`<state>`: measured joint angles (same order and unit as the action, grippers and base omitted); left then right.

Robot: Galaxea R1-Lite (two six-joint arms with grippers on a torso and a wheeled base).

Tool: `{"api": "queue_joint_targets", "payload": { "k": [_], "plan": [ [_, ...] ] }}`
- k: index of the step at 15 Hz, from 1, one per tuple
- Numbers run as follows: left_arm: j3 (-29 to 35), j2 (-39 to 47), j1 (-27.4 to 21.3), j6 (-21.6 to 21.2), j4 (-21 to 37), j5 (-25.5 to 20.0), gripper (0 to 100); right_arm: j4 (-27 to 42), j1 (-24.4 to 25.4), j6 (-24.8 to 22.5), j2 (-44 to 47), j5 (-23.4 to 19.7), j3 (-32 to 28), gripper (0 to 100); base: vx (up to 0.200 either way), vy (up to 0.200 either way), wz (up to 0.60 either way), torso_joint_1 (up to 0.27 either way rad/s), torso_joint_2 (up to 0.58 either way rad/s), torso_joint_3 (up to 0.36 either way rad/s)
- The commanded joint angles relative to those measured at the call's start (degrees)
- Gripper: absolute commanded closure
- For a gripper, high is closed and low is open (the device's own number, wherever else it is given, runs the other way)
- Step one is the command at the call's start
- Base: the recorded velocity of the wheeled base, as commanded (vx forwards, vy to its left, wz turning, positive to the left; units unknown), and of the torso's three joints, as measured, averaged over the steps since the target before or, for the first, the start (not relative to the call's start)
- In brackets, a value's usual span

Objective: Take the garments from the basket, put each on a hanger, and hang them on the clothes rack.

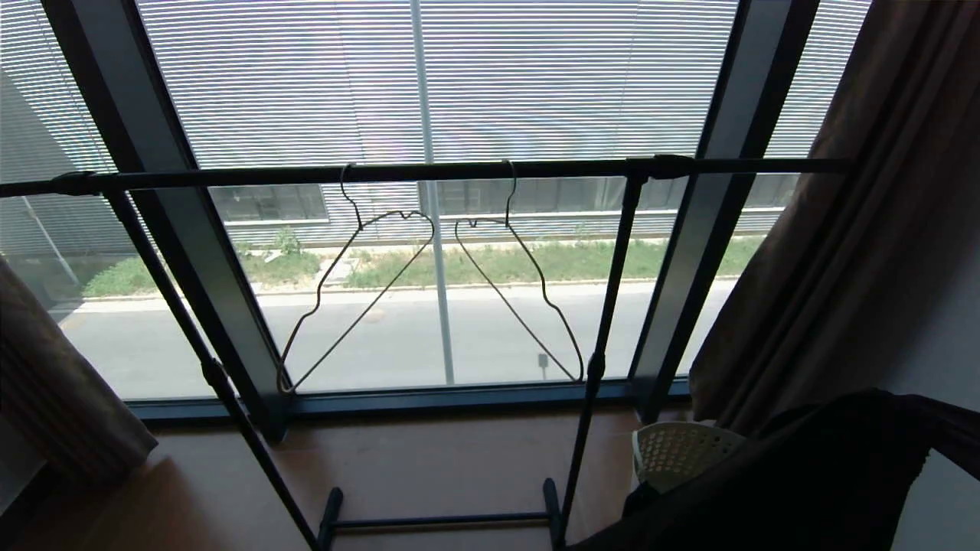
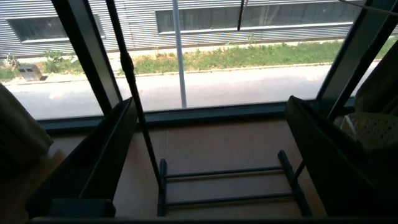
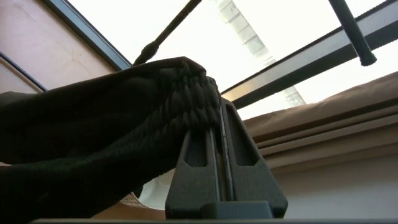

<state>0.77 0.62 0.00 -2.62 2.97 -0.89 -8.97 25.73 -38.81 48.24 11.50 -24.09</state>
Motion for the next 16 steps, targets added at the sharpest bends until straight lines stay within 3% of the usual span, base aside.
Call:
{"api": "queue_joint_targets", "payload": {
  "k": [1, 8, 16],
  "plan": [
    [0.02, 0.08, 0.0, -0.02, -0.07, 0.01, 0, 0.01, 0.02, -0.03, 0.1, 0.02, 0.01, 100, 0.0, 0.2, 0.0, 0.007, 0.0, -0.002],
    [0.02, 0.08, 0.0, 0.07, -0.07, 0.01, 0, 0.1, 0.02, -0.03, 0.19, 0.02, 0.09, 100, -0.171, 0.029, 0.0, 0.004, 0.0, 0.002],
    [-0.06, 0.08, 0.0, -0.02, -0.16, 0.1, 0, -0.08, -0.07, -0.12, 0.54, 0.37, -0.08, 100, 0.0, 0.0, 0.0, 0.0, 0.0, 0.0]
  ]
}}
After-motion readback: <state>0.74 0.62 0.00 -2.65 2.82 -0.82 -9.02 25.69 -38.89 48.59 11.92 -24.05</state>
